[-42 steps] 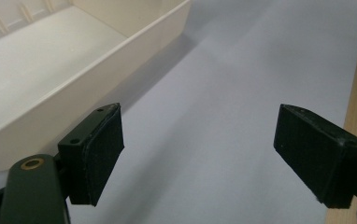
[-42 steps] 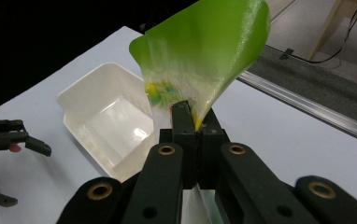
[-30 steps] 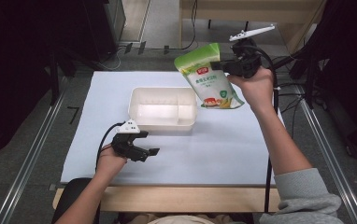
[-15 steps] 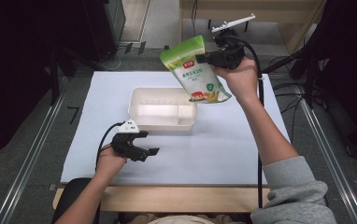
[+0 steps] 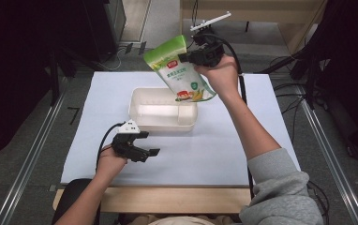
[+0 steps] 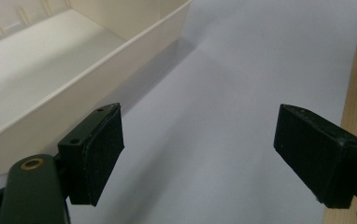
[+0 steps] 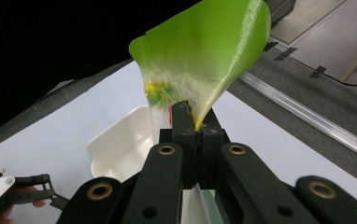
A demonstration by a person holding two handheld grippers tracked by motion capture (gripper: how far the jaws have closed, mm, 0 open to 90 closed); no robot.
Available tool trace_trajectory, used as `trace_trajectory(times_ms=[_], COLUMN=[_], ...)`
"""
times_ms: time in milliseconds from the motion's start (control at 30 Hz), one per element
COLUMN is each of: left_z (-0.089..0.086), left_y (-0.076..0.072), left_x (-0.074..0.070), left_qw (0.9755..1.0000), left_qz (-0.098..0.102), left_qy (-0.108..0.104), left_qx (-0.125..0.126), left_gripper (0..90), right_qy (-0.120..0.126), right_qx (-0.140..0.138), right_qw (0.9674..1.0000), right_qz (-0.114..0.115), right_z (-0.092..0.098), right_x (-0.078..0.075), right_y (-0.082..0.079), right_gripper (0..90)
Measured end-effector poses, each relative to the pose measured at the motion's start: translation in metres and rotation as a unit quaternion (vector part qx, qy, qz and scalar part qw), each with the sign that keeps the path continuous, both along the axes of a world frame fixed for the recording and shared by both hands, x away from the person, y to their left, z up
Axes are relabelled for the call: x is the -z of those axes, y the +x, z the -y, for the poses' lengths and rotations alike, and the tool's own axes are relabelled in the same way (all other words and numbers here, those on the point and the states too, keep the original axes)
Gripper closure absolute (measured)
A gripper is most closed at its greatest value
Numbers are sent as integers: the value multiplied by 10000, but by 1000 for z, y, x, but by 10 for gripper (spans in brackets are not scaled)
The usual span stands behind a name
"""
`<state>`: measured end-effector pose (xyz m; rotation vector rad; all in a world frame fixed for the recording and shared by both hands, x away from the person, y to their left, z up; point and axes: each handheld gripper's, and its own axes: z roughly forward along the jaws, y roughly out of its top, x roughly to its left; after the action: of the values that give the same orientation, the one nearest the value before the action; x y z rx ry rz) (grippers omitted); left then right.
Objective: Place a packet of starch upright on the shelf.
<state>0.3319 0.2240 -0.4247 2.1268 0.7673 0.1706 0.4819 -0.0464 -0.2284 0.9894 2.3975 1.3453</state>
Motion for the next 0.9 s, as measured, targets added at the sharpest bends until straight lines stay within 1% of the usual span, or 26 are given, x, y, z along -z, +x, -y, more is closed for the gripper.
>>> trace_trajectory(times_ms=[333,533,700,733,800,900], left_z=[-1,0,-1,-1,-1,-1], left_y=[-1,-1,-2,-2,-2,-2], left_x=[0,-1,-1,-1,-1,-1], left_qw=[10000,10000,10000,10000,9999,9999], left_qz=[0,-3,-16,-20,-17,-5], left_qy=[-23,-39,-45,-80,-90,-93], left_qx=[20,27,33,38,44,45], left_gripper=[167,167,167,167,167,167], right_qy=[-138,-171,-253,-267,-264,-184], right_qx=[-191,-283,-339,-361,-364,-403], right_qw=[9997,9992,9988,9987,9987,9985], right_qz=[-65,-202,-242,-236,-257,-317], right_z=[-48,-79,-104,-108,-117,-127], right_x=[10,22,32,34,39,48], right_y=[11,19,24,25,26,29], right_gripper=[900,900,900,900,900,900])
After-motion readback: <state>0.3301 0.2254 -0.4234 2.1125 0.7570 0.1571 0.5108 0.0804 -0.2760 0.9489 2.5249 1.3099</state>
